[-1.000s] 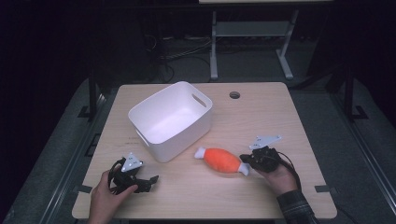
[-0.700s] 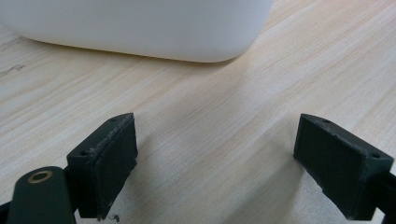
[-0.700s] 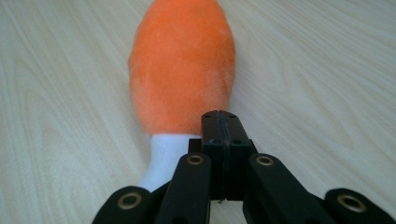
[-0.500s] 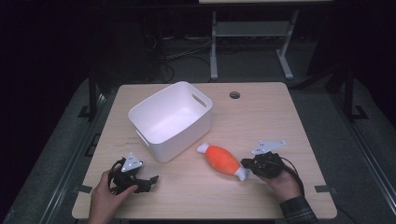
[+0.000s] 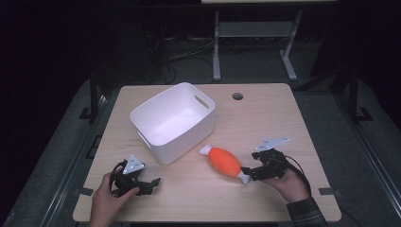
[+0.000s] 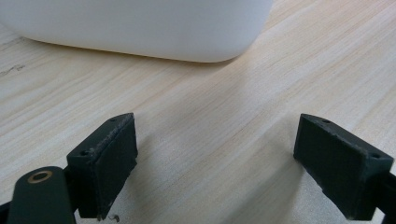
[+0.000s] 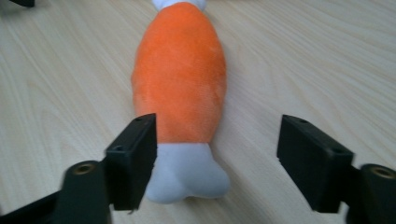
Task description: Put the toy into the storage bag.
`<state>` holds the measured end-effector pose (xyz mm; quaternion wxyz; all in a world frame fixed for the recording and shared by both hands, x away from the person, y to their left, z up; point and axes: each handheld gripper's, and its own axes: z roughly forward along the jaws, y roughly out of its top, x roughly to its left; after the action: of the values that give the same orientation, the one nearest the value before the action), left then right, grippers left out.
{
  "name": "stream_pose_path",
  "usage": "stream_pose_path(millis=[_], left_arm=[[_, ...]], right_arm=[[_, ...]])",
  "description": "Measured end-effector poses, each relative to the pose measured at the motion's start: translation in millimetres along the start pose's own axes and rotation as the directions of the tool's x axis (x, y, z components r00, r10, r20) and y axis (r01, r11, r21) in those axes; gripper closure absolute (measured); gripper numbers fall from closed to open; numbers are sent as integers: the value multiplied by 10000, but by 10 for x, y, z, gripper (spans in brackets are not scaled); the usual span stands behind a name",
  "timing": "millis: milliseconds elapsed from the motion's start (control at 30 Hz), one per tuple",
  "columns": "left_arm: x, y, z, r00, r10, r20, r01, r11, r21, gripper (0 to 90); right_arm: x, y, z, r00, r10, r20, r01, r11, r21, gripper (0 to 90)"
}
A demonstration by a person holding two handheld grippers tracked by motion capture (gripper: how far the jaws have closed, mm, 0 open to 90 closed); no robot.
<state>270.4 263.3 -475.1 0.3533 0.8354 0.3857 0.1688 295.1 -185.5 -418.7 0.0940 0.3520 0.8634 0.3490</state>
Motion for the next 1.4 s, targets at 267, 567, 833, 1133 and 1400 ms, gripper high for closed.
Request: stream_pose_path(millis=[267, 567, 833, 1133, 1400], left_arm=[[-3, 0, 3, 10000, -52, 2, 52, 10000, -43, 126], [-4, 0, 3, 10000, -56, 4, 56, 10000, -46, 126], [-2, 0, 2, 10000, -27, -6, 27, 10000, -35, 126], [-3, 1, 0, 10000, -49, 5, 49, 10000, -11, 126], [-3, 1, 0, 10000, -48, 7, 48, 10000, -11, 126]], right_arm=[[48, 119, 56, 9997, -162, -185, 169, 9993, 343, 142], [102, 347, 177, 9988, -385, -303, 397, 9984, 404, 127], [143, 487, 314, 9977, -563, -385, 585, 9967, 565, 80], [189, 609, 513, 9963, -691, -503, 733, 9935, 868, 32], [227, 653, 753, 9970, -707, -329, 745, 9878, 1367, 24]])
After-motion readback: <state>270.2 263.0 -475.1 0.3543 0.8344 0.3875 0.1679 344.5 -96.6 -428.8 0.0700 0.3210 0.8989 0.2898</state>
